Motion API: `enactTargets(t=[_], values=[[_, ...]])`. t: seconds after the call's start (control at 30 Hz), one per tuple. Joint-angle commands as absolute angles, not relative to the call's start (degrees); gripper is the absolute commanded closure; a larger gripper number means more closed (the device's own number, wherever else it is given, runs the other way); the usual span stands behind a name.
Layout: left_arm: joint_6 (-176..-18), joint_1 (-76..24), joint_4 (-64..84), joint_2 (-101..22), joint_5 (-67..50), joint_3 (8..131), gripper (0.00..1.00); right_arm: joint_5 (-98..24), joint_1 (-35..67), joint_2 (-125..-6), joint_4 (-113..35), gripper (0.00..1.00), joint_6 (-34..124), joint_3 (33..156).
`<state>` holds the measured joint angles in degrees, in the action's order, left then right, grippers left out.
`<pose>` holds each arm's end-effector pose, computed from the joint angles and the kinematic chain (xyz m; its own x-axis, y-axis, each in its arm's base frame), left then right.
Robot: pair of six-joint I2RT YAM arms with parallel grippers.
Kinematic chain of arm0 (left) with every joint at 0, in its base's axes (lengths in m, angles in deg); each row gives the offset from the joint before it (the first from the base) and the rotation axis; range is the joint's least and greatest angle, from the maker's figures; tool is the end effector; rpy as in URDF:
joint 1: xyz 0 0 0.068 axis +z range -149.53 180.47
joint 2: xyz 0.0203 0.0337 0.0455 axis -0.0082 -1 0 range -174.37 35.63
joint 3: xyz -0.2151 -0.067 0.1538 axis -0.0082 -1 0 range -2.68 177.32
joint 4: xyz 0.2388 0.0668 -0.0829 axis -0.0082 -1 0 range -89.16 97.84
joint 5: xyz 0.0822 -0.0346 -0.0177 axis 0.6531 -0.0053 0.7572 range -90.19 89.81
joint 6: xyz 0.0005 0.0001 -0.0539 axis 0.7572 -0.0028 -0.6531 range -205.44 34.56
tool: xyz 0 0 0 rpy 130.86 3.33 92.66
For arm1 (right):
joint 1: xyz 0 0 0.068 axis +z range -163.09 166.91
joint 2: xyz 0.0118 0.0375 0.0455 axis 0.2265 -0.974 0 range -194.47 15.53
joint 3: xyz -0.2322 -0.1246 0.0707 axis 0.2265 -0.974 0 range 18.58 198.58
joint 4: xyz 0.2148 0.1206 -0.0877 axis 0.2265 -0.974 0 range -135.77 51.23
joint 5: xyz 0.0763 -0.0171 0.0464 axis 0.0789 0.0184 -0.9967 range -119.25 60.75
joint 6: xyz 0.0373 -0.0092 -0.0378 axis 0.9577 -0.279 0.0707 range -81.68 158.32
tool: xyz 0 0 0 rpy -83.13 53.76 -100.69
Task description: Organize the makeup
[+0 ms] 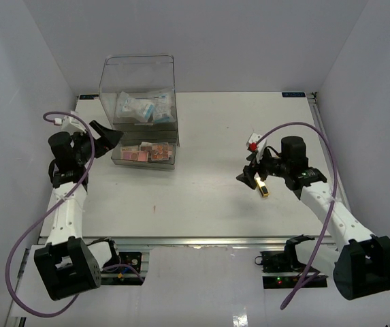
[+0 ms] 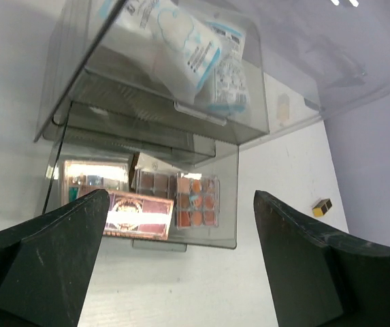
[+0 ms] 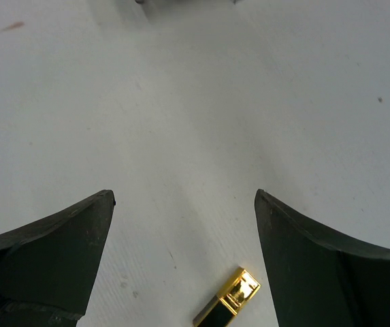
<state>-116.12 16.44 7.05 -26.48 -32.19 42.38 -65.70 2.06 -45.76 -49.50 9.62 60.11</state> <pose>0.2432 0.0499 0.3004 -0.3814 -0.5594 -0.7359 0.0661 0.7776 -0.6253 0.2189 0.0812 0.2667 -0.0915 -0.4249 -0.9006 -0.8531 0.5000 -0.1492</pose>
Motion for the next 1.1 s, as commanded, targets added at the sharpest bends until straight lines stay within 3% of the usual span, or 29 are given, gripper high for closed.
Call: enactTargets(t=[0.0,0.1,0.2,0.27,0.33,0.53,0.7,0.87,1.07], values=[[-113.87,16.73,2.55,-17.67,-33.88,36.69,0.02,-52.74,0.93,-48.95,-57.3,0.1,7.9,64.34],[-114.14,16.67,3.29,-11.45,-35.14,33.02,0.02,-51.31,0.71,-47.97,-59.08,0.1,5.79,62.98],[-117.49,16.56,5.11,-9.97,-39.17,31.34,0.14,-54.53,0.54,-46.84,-61.81,0.1,2.89,62.87],[-119.15,16.47,5.63,-11.62,-41.03,30.81,0.53,-56.89,0.53,-46.52,-62.14,0.1,1.44,63.14],[-120.87,16.11,5.1,-15.82,-41.13,29.93,1.0,-59.84,0.53,-46.7,-61.42,0.1,1.71,63.93],[-127.44,12.61,3.88,-24.57,-36.68,31.41,1.0,-62.12,0.44,-47.75,-58.8,0.1,5.63,65.25],[-133.62,-0.43,0.9,-31.01,-21.17,33.26,1.0,-61.86,-0.36,-45.18,-57.44,0.1,6.01,62.93],[-142.18,-2.99,-4.49,-39.92,-9.36,36.67,1.0,-63.37,-1.39,-42.3,-57.05,0.1,6.24,61.66],[-145.58,-3.66,-5.81,-39.56,-1.09,38.48,1.0,-64.6,-2.1,-41.51,-57.05,0.1,6.07,61.13]])
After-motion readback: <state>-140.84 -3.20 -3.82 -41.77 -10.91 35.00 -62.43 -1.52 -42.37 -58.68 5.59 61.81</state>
